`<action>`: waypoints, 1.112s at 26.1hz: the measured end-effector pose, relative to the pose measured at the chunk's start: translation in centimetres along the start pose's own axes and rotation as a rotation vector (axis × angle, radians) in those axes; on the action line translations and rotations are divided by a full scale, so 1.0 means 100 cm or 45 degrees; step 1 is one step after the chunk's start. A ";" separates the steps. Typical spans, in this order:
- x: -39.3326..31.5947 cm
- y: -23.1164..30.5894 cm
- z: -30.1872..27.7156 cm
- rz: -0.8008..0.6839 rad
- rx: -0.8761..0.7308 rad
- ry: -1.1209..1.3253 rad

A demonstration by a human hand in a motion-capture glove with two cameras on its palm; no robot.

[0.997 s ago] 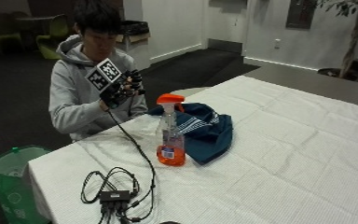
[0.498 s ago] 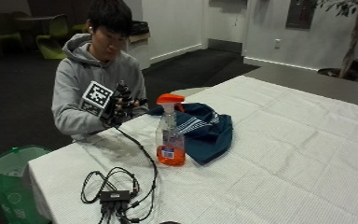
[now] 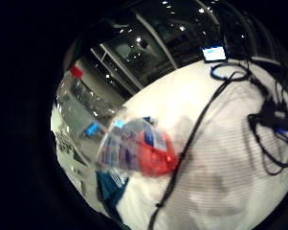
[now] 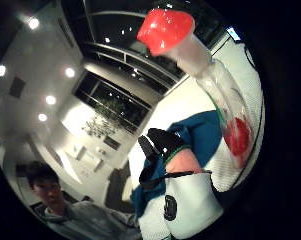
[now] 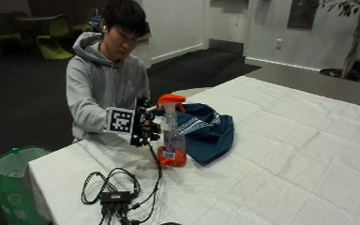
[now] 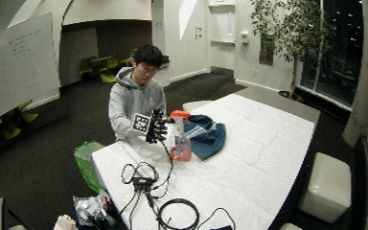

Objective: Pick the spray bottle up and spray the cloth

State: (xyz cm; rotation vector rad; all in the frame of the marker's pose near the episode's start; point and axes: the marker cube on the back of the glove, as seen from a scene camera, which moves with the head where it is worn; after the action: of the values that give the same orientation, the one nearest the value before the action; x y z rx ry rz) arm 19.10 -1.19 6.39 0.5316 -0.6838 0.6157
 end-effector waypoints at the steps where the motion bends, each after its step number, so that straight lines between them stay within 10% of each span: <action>1: 0.002 -0.005 0.005 0.039 0.001 -0.042; 20: -0.030 -0.055 0.044 0.506 -0.101 -0.187; 29: -0.037 -0.077 0.076 0.417 -0.409 -0.198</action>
State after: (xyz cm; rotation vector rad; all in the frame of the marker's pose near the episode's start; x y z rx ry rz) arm 18.83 -12.57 6.83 0.1688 -1.0080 0.7565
